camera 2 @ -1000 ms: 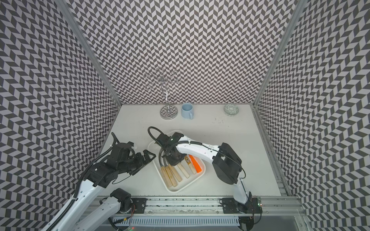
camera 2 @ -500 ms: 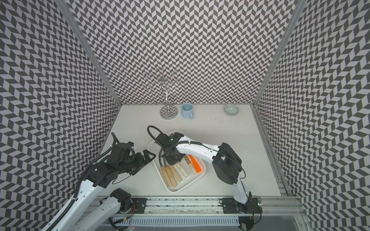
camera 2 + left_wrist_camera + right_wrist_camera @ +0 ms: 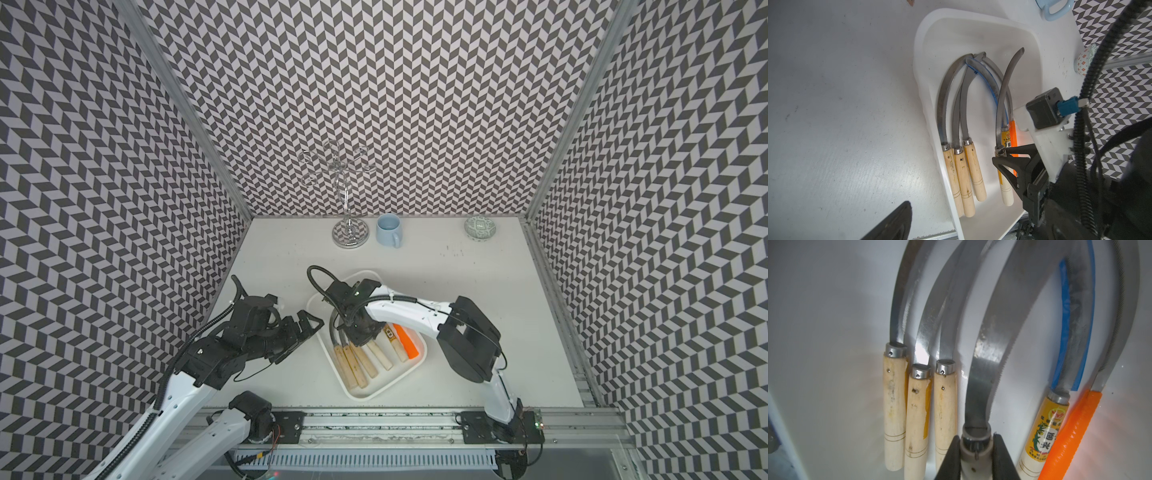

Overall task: Put small sickles into storage boxes
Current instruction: Place the sickle in the storage box.

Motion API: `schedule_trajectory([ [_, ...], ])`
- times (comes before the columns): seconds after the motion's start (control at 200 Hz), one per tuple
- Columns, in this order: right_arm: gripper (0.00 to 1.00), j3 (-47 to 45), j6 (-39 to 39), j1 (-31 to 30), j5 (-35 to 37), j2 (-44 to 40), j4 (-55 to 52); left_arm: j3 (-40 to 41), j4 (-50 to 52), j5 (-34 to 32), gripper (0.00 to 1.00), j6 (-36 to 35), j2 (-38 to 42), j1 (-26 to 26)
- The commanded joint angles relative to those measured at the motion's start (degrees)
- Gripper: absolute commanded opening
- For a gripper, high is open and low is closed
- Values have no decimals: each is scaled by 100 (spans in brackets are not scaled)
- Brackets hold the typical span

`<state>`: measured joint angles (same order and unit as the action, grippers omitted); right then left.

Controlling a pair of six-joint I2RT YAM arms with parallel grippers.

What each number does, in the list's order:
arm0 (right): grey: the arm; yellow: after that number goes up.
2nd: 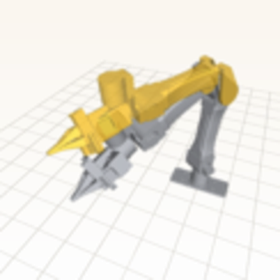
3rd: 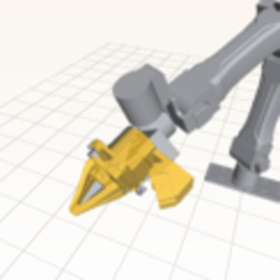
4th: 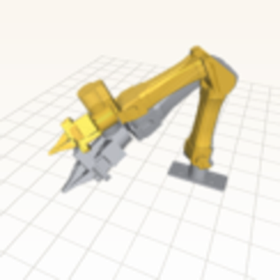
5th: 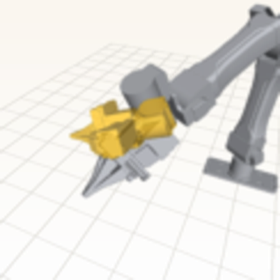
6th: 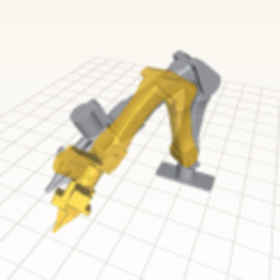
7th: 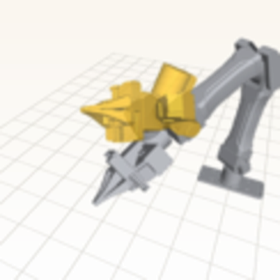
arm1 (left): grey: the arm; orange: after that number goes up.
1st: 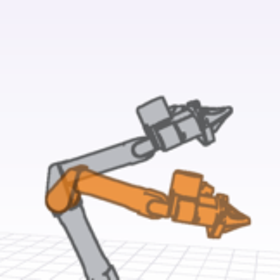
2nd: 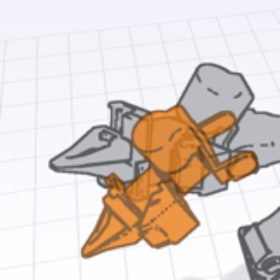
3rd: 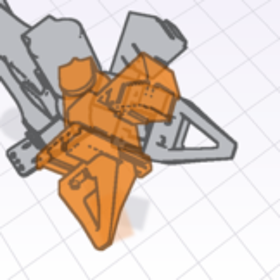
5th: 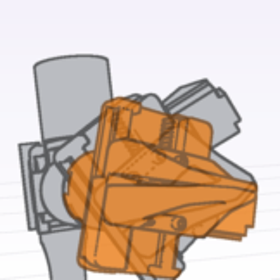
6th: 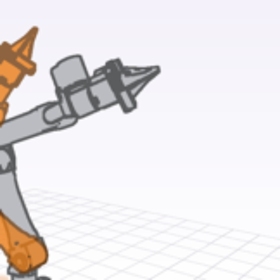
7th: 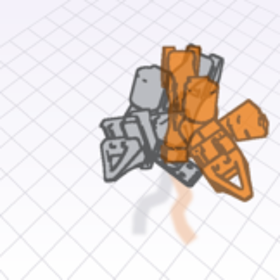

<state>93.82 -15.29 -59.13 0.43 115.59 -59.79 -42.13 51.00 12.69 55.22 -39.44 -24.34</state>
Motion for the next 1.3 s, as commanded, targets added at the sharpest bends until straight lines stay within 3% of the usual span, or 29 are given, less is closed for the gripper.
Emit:
schedule_trajectory([
  [0.0,12,-54,126,-43,63,83,189,-64,-131,-59,100,90,18,30],
  [0.531,12,-70,263,-19,54,329,372,-143,-332,427,100,187,-91,27],
  [1.297,13,-328,285,104,-51,506,631,-420,-400,401,99,-64,-511,31],
])
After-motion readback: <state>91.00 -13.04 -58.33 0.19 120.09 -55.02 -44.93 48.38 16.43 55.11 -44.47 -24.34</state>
